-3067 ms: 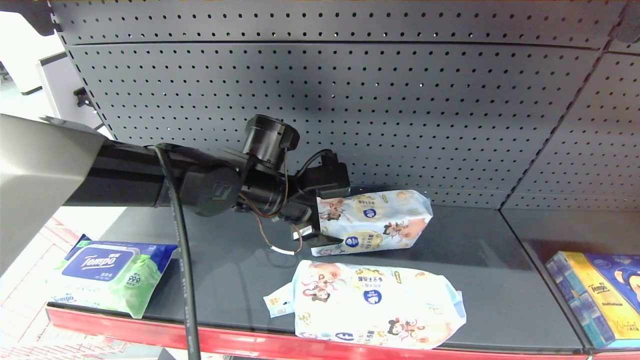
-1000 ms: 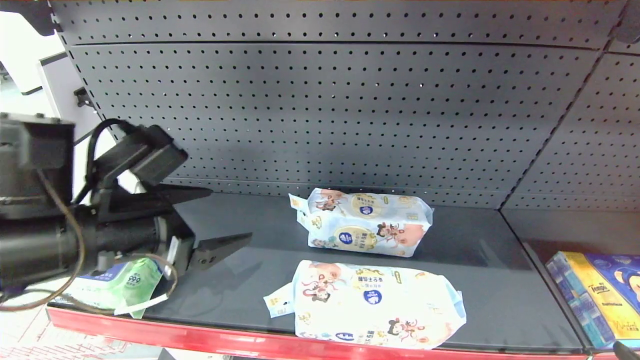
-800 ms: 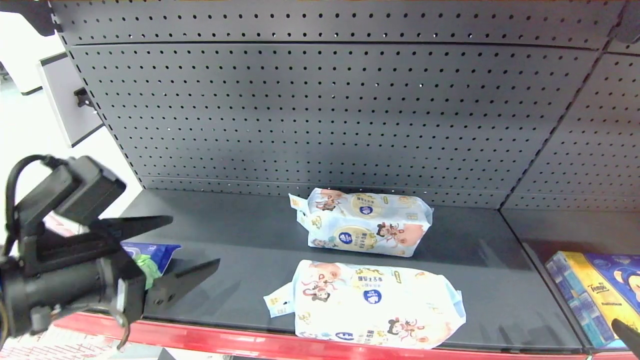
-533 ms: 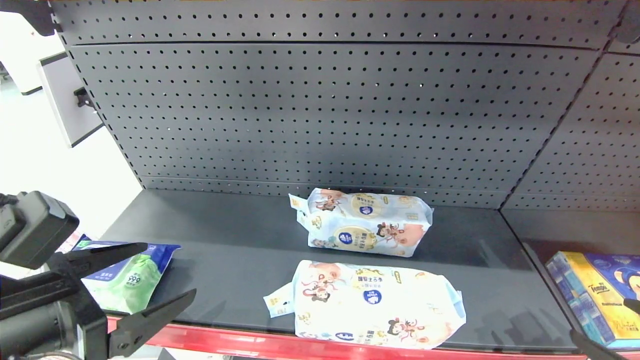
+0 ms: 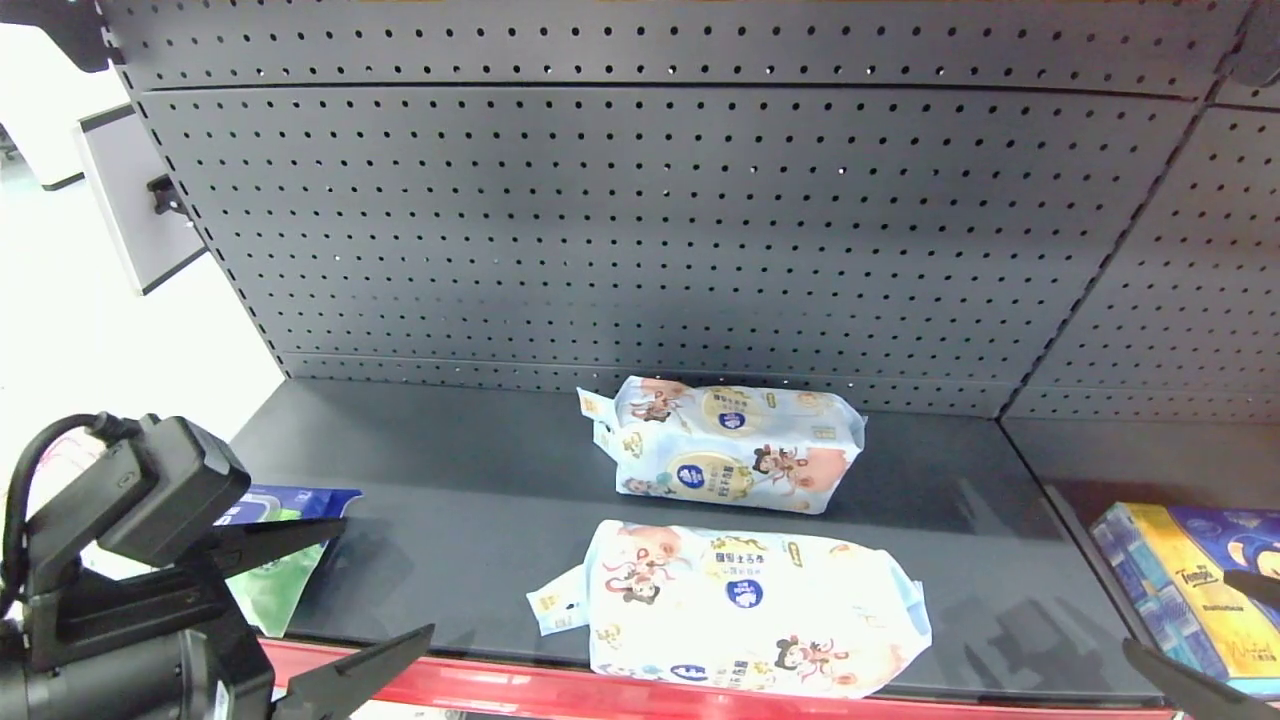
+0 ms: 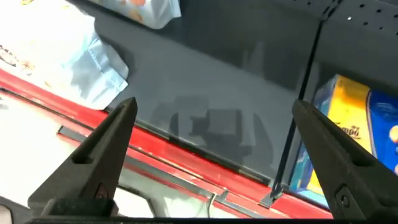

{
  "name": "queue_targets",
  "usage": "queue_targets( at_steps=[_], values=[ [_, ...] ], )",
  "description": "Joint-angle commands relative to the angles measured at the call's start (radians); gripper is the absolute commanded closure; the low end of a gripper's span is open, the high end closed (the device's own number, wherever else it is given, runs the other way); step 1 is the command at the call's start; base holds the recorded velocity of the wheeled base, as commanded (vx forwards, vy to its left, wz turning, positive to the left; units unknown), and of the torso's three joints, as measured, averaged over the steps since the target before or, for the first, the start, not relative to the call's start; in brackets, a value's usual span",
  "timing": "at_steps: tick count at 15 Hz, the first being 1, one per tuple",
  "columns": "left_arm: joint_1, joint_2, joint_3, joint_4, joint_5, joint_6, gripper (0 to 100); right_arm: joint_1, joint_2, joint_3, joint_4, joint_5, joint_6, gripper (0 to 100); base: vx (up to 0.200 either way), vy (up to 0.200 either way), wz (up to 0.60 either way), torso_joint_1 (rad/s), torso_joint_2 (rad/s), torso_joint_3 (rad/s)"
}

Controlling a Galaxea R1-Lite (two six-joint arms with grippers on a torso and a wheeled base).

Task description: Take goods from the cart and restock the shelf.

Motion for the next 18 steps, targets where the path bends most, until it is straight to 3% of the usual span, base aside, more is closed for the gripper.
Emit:
queue_targets(
  at_steps=[1,4,11,14,18],
  values=[
    [-0.002,0.019,0.003,-0.001,0.003,-0.001,0,0.013,0.086,-0.005,-0.002,0.001,-0.024,0,0.0,0.0,0.0,0.0,0.0,0.0],
    [0.007,0.007,0.001,-0.001,0.018,-0.04,0,0.07,0.194,-0.009,-0.005,-0.002,-0.021,0,0.0,0.0,0.0,0.0,0.0,0.0],
    [0.013,-0.046,-0.002,-0.001,0.086,-0.044,0,0.205,0.361,-0.067,-0.01,-0.005,-0.006,0,0.0,0.0,0.0,0.0,0.0,0.0],
    [0.053,-0.101,0.009,0.001,0.114,-0.073,0,0.217,0.501,-0.09,-0.14,-0.03,0.005,0,0.0,0.0,0.0,0.0,0.0,0.0],
    [0.118,-0.151,0.029,0.001,0.121,-0.073,0,0.353,0.565,-0.099,-0.169,-0.091,0.065,0,0.0,0.0,0.0,0.0,0.0,0.0]
  ],
)
